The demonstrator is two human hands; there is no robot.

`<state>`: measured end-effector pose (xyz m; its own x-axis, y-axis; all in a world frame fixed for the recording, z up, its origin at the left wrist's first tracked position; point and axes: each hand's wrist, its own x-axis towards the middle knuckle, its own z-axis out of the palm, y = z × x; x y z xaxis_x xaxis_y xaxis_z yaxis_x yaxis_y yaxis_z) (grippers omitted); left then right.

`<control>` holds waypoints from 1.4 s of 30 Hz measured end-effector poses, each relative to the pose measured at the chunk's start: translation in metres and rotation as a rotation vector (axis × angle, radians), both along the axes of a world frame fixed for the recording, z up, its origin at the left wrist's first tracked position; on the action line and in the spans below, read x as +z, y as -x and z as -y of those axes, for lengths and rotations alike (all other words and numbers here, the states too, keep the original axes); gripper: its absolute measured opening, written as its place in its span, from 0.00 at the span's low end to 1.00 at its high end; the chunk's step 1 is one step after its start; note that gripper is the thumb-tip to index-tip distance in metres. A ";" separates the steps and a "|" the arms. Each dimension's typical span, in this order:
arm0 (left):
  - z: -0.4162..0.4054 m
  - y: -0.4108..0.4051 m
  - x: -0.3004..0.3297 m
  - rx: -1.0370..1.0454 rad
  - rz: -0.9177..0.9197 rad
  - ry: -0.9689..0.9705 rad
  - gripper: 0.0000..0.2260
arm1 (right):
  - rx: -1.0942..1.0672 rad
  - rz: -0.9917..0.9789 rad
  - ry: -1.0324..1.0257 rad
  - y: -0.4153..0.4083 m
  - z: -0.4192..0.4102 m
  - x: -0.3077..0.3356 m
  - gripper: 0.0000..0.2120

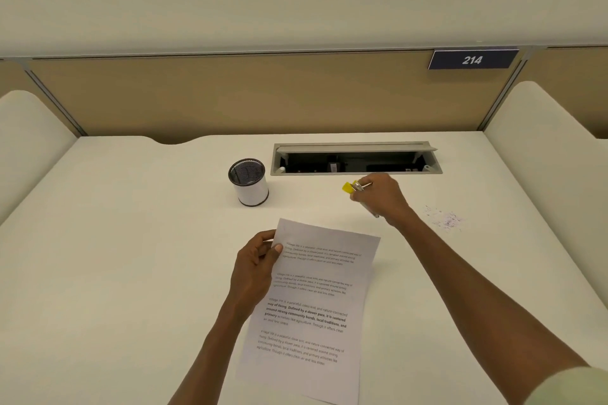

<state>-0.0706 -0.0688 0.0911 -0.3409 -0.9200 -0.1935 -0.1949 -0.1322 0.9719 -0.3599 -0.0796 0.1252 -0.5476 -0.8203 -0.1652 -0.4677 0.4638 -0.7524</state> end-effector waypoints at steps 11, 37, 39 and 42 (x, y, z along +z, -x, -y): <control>0.012 -0.013 -0.021 -0.010 0.053 -0.069 0.07 | -0.119 -0.244 -0.169 -0.007 0.034 -0.061 0.20; 0.011 -0.019 -0.018 0.039 -0.098 -0.115 0.09 | 0.144 0.998 0.132 -0.006 -0.092 -0.065 0.50; 0.008 -0.017 -0.012 0.044 -0.139 -0.110 0.09 | 0.239 0.968 0.137 -0.020 -0.110 -0.064 0.48; 0.002 -0.016 -0.005 0.048 -0.186 -0.114 0.08 | 0.184 0.823 0.204 -0.046 -0.119 -0.053 0.25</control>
<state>-0.0547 -0.0704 0.0859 -0.3368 -0.9116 -0.2355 -0.0051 -0.2483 0.9687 -0.3134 0.0391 0.0725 -0.1742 -0.9410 -0.2901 0.2074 0.2529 -0.9450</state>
